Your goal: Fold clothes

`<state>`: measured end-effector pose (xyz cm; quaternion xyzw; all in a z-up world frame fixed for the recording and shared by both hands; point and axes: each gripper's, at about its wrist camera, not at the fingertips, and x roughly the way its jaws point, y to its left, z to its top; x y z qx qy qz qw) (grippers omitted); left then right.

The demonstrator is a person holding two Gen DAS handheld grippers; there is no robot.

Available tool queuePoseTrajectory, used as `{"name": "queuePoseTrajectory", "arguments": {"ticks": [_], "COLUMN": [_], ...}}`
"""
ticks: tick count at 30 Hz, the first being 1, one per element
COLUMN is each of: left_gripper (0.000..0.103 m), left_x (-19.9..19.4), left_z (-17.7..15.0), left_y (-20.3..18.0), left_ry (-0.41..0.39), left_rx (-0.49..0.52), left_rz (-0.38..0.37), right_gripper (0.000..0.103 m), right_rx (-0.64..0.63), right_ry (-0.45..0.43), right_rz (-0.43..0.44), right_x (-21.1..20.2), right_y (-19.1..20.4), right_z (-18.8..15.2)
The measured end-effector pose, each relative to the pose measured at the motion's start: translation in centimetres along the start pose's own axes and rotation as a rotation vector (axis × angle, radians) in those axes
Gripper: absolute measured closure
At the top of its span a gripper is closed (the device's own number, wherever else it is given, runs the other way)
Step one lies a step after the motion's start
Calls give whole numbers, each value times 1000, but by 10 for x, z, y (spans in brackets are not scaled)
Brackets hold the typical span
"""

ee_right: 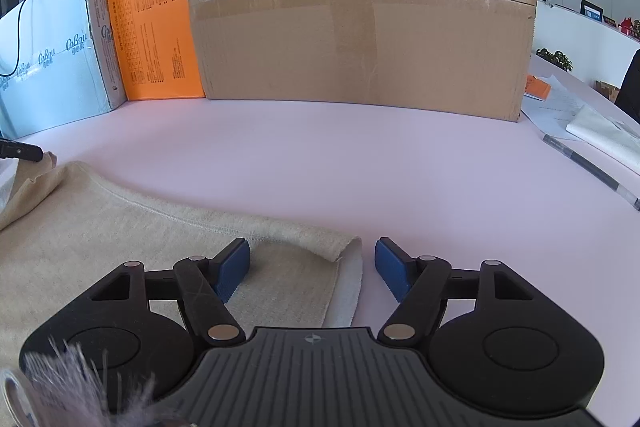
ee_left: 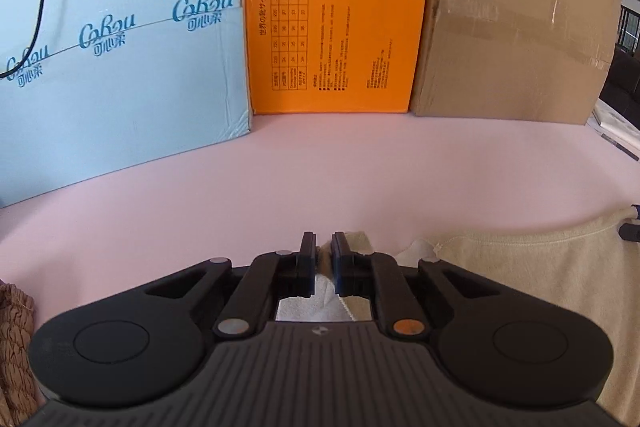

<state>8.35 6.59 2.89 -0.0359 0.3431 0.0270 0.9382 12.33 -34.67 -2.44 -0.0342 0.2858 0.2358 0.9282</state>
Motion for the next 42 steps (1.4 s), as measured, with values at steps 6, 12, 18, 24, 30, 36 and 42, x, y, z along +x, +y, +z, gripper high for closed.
{"name": "queuePoseTrajectory", "arguments": {"ticks": [6, 12, 18, 24, 30, 36, 42], "left_gripper": [96, 96, 96, 82, 30, 20, 18], "left_x": [-19, -6, 15, 0, -32, -65, -98], "left_z": [10, 8, -1, -9, -18, -54, -90], "left_y": [23, 53, 87, 94, 86, 73, 59], "left_ry": [-77, -79, -61, -69, -87, -90, -93], "left_rx": [-45, -104, -228, -238, -184, -86, 11], "left_rz": [73, 142, 202, 195, 148, 201, 253], "right_gripper": [35, 34, 34, 33, 32, 16, 14], "right_rx": [-1, 0, 4, 5, 37, 30, -14], "right_ry": [-1, 0, 1, 0, -34, -122, -40], "right_rz": [-2, 2, 6, 8, -17, -223, -448], "right_x": [0, 1, 2, 2, -4, -26, -41], "right_y": [1, 0, 0, -1, -6, 1, 14], "right_z": [0, 0, 0, 0, -1, -6, -21]}}
